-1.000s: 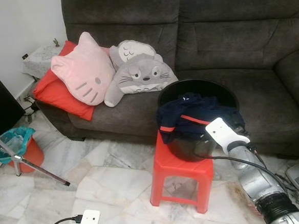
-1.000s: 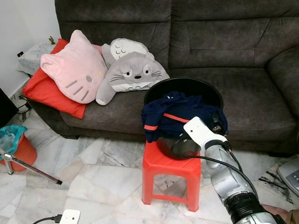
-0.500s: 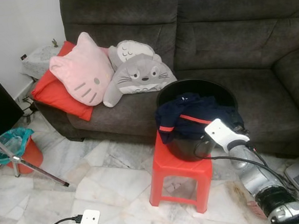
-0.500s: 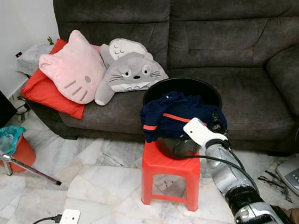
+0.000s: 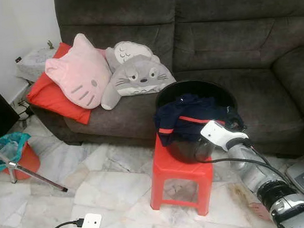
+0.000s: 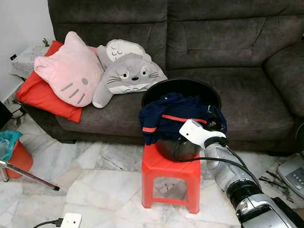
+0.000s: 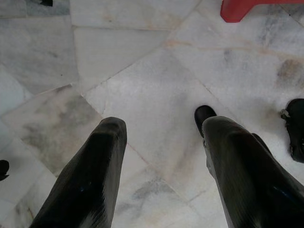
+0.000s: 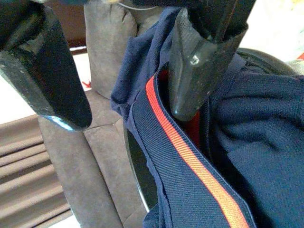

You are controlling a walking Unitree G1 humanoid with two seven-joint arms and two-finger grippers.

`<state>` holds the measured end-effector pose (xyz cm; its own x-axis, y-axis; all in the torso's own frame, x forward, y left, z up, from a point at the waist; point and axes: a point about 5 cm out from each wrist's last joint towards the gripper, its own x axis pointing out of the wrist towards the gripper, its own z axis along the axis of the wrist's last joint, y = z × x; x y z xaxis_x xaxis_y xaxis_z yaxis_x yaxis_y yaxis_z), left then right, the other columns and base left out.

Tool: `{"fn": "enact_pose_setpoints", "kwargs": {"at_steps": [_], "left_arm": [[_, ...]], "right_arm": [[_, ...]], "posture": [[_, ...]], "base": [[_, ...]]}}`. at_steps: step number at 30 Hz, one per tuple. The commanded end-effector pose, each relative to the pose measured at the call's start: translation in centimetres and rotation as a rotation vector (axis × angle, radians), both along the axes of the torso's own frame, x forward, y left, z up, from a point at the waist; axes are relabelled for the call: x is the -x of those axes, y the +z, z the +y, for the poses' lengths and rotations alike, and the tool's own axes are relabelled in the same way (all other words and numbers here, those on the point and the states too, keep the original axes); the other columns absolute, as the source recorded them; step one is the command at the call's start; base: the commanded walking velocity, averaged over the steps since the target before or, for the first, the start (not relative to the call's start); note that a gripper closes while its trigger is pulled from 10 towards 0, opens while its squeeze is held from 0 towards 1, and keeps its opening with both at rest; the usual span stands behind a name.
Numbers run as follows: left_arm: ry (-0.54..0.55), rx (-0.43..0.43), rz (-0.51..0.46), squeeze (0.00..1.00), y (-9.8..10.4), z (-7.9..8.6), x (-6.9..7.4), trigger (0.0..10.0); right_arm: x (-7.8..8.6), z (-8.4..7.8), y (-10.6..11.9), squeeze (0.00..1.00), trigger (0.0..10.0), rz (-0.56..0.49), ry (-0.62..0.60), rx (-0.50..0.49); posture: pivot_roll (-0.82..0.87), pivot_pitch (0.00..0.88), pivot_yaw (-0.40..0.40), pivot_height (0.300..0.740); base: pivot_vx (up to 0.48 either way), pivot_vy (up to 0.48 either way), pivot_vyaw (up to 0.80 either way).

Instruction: Hang hanger

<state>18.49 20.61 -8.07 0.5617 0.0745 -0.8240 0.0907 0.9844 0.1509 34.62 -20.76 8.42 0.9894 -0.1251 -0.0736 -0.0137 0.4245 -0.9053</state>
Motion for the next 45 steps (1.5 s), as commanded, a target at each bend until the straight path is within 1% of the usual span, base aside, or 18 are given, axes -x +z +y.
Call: {"fn": "enact_pose_setpoints", "kwargs": {"at_steps": [1, 3, 5, 10, 15, 16, 17, 18, 19, 20, 27, 28, 29, 30, 40, 41, 42, 45], "left_arm": [[0.0, -0.011, 0.011, 0.0, -0.1, 0.3, 0.3, 10.0], [0.0, -0.01, 0.011, 0.0, -0.1, 0.3, 0.3, 10.0], [-0.001, -0.011, 0.011, 0.0, -0.1, 0.2, 0.3, 10.0], [-0.001, -0.01, 0.011, 0.0, -0.1, 0.2, 0.3, 10.0], [-0.001, -0.01, 0.01, 0.0, -0.1, 0.2, 0.3, 10.0], [-0.001, -0.01, 0.01, 0.0, -0.1, 0.2, 0.3, 10.0], [-0.001, -0.01, 0.01, 0.0, -0.1, 0.2, 0.3, 10.0], [-0.001, -0.01, 0.01, 0.0, -0.1, 0.2, 0.3, 10.0], [-0.001, -0.01, 0.01, 0.0, -0.1, 0.2, 0.3, 10.0], [-0.001, -0.01, 0.01, 0.0, -0.1, 0.2, 0.3, 10.0], [-0.001, -0.011, 0.01, 0.0, -0.1, 0.2, 0.3, 10.0], [-0.002, -0.011, 0.01, 0.0, -0.1, 0.2, 0.3, 10.0], [-0.002, -0.012, 0.01, 0.0, -0.1, 0.2, 0.3, 10.0], [-0.002, -0.012, 0.01, 0.0, -0.1, 0.2, 0.3, 10.0], [-0.003, -0.013, 0.011, 0.0, -0.1, 0.3, 0.3, 10.0], [-0.003, -0.013, 0.011, 0.0, -0.1, 0.3, 0.3, 10.0], [-0.003, -0.013, 0.011, 0.0, -0.1, 0.3, 0.3, 10.0], [-0.003, -0.014, 0.011, 0.0, -0.1, 0.3, 0.4, 10.0]], "right_arm": [[-0.5, 0.0, 0.8, 0.0, 10.0, -0.029, -0.003, -0.015], [-0.6, -0.2, 1.0, 0.0, 10.0, -0.051, -0.015, -0.008], [-0.7, -0.4, 0.9, 0.0, 10.0, -0.039, -0.041, -0.045], [-0.9, -0.7, 0.9, 0.0, 10.0, -0.033, -0.053, -0.052], [-1.1, -0.8, 1.1, 0.0, 10.0, -0.035, -0.087, -0.127], [-1.1, -0.8, 1.1, 0.0, 10.0, -0.035, -0.087, -0.127], [-1.1, -0.8, 1.1, 0.0, 9.8, -0.031, -0.088, -0.129], [-1.1, -0.8, 1.0, 0.0, 3.1, -0.017, -0.087, -0.137], [-1.1, -0.8, 0.9, 0.0, 3.1, -0.008, -0.086, -0.143], [-1.1, -0.8, 0.8, 0.0, 0.0, -0.004, -0.082, -0.14], [-1.1, -0.6, 0.6, 0.0, 0.0, 0.003, -0.079, -0.144], [-1.2, -0.6, 0.6, 0.0, 6.4, 0.005, -0.079, -0.143], [-1.2, -0.6, 0.6, 0.0, 6.4, 0.006, -0.08, -0.143], [-1.2, -0.6, 0.6, 0.0, 10.0, 0.008, -0.08, -0.142], [-1.3, -1.0, 0.7, 0.0, 10.0, 0.023, -0.095, -0.132], [-1.3, -1.0, 0.7, 0.0, 3.3, 0.025, -0.097, -0.134], [-1.3, -1.0, 0.6, 0.0, 0.0, 0.026, -0.099, -0.135], [-1.3, -1.1, 0.6, 0.0, 0.0, 0.027, -0.101, -0.135]], "posture": [[-0.2, 0.0, 0.071, 0.74], [-0.2, 0.0, 0.071, 0.74], [-0.21, 0.0, 0.073, 0.74], [-0.2, 0.0, 0.072, 0.74], [-0.2, 0.0, 0.071, 0.74], [-0.2, 0.0, 0.071, 0.74], [-0.2, 0.0, 0.071, 0.74], [-0.2, 0.0, 0.07, 0.74], [-0.2, 0.0, 0.07, 0.74], [-0.2, 0.0, 0.07, 0.74], [-0.2, 0.0, 0.07, 0.74], [-0.2, 0.0, 0.07, 0.74], [-0.2, 0.0, 0.07, 0.74], [-0.2, 0.0, 0.07, 0.74], [-0.19, 0.0, 0.072, 0.74], [-0.19, 0.0, 0.072, 0.74], [-0.19, 0.0, 0.072, 0.74], [-0.19, 0.0, 0.072, 0.74]], "base": [[0.0, 0.0, 0.0], [0.0, 0.0, 0.0], [0.0, 0.0, 0.0], [0.0, 0.0, 0.0], [0.0, 0.0, 0.0], [0.0, 0.0, 0.0], [0.0, 0.0, 0.0], [0.0, 0.0, 0.0], [0.0, 0.0, 0.0], [0.0, 0.0, 0.0], [0.0, 0.0, 0.0], [0.0, 0.0, 0.0], [0.0, 0.0, 0.0], [0.0, 0.0, 0.0], [0.0, 0.0, 0.0], [0.0, 0.0, 0.0], [0.0, 0.0, 0.0], [0.0, 0.0, 0.0]]}}
